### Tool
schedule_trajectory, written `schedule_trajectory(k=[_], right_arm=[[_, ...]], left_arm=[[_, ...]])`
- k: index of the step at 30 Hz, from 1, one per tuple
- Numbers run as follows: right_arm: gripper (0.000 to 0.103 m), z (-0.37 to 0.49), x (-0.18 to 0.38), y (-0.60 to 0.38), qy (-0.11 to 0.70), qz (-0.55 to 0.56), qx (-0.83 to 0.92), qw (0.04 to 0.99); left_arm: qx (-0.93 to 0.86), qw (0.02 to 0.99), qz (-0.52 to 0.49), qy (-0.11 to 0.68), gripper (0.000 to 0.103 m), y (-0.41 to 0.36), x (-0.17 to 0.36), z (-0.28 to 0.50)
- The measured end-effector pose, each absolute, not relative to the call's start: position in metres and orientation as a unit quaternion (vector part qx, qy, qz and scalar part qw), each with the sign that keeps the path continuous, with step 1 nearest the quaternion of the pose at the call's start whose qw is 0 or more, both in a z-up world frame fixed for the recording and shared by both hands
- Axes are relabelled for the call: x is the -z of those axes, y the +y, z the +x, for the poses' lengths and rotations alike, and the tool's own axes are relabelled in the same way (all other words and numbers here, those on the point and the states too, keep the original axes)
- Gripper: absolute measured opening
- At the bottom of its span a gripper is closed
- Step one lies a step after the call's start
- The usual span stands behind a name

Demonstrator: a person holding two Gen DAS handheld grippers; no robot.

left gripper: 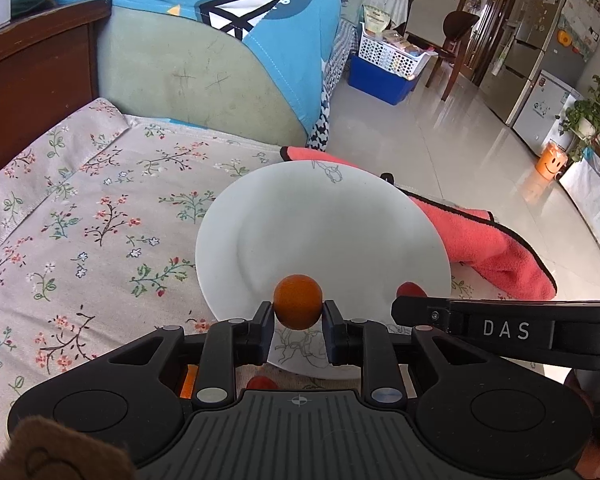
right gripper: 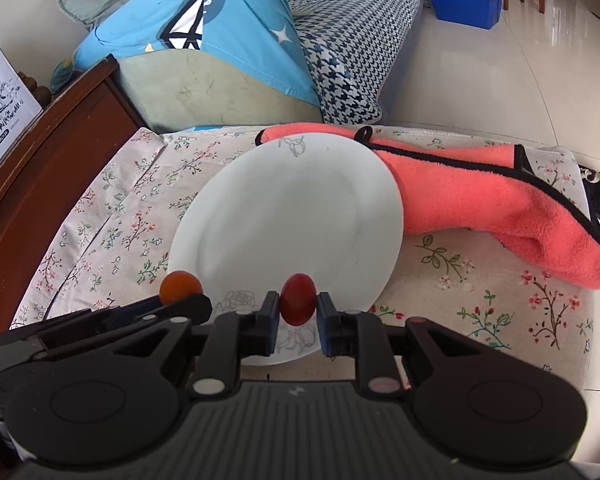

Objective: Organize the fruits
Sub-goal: 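Carry the cherry tomato and small orange over the white plate with both tools, then open both tools to drop the tomato and orange onto the plate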

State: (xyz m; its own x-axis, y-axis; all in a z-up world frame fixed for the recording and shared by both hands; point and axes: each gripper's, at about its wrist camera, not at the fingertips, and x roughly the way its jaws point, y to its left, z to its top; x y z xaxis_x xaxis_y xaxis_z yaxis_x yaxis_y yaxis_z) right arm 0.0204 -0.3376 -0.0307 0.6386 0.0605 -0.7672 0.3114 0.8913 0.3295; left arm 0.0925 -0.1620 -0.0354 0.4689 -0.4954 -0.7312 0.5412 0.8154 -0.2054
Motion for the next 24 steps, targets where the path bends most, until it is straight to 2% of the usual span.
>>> schedule_trajectory(k=[9, 12, 14, 15, 16, 18, 24], right_arm=[[0.021, 0.035, 0.039, -0.342, 0.418, 0.230, 0.082, 0.875], [0.023, 0.037, 0.039, -0.343, 0.414, 0.239, 0.085, 0.874], [0.024, 0.038, 0.039, -0.343, 0.411, 0.244, 0.089, 0.874], [0.024, 0.038, 0.039, -0.344, 0.410, 0.246, 0.091, 0.874], [0.024, 0.037, 0.038, -0.344, 0.409, 0.247, 0.093, 0.874], [0.024, 0.036, 0.034, -0.345, 0.404, 0.248, 0.096, 0.875], [0.029, 0.031, 0.018, -0.345, 0.382, 0.237, 0.096, 0.888]], left_arm=[[0.297, 0.856, 0.038, 0.421, 0.024, -0.170, 0.047, 0.100], [0.295, 0.858, 0.043, 0.418, 0.028, -0.172, 0.043, 0.099], [0.297, 0.859, 0.043, 0.415, 0.034, -0.172, 0.040, 0.097], [0.296, 0.861, 0.045, 0.412, 0.042, -0.172, 0.037, 0.096], [0.294, 0.863, 0.048, 0.408, 0.055, -0.172, 0.035, 0.094], [0.287, 0.873, 0.058, 0.391, 0.069, -0.172, 0.027, 0.091], [0.281, 0.882, 0.074, 0.372, 0.084, -0.170, 0.007, 0.082]])
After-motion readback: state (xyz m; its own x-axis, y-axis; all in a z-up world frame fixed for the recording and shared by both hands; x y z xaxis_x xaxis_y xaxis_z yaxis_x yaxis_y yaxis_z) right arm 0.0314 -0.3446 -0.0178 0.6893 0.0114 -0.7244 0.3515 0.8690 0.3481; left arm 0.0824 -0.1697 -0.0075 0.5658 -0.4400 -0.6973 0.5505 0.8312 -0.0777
